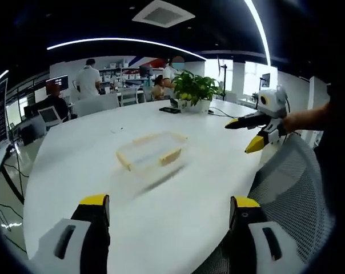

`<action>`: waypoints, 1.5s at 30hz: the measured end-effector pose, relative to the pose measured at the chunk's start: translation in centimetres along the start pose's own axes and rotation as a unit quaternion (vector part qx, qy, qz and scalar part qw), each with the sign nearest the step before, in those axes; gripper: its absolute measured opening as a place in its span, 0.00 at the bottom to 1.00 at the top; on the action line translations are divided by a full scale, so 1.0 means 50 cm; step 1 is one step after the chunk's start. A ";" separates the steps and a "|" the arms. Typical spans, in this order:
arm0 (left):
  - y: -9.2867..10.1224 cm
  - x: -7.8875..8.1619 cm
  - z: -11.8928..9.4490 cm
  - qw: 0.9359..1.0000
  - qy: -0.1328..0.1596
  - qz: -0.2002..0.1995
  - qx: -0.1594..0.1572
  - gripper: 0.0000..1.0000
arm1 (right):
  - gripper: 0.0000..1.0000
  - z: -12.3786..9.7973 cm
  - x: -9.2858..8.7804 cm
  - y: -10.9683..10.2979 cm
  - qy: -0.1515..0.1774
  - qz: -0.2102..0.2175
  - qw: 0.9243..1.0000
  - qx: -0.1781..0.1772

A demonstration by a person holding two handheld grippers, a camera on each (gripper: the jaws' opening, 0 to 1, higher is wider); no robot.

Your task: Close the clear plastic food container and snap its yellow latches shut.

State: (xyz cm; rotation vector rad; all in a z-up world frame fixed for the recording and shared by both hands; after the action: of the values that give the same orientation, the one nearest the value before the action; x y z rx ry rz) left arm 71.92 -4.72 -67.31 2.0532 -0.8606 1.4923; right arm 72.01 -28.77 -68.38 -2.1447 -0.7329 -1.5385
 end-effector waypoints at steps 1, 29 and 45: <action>-0.001 0.002 0.000 1.000 0.002 0.004 0.001 0.88 | 0.91 -0.001 0.000 0.000 0.002 0.002 1.000 -0.003; 0.000 0.002 0.003 1.000 0.007 0.000 0.013 0.99 | 0.99 -0.002 -0.007 -0.019 0.008 -0.009 1.000 0.006; 0.000 0.000 0.005 1.000 0.005 0.001 0.014 0.99 | 0.99 -0.001 -0.012 -0.021 0.005 -0.007 1.000 0.008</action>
State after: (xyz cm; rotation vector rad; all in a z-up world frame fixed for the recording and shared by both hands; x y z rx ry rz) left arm 72.09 -4.89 -67.36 2.0639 -0.8410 1.5234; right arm 71.17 -28.08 -68.90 -2.1231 -0.7560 -1.5439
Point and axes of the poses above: the point that each gripper's makers call its tool centre point, and the gripper's own axes: z roughly forward along the fingers, y roughly to its right, x roughly out of its top, the point moved 1 cm from there along -z, roughly backward along the fingers, and after that the axes turned 9 degrees about y, right-handed, at the moved point
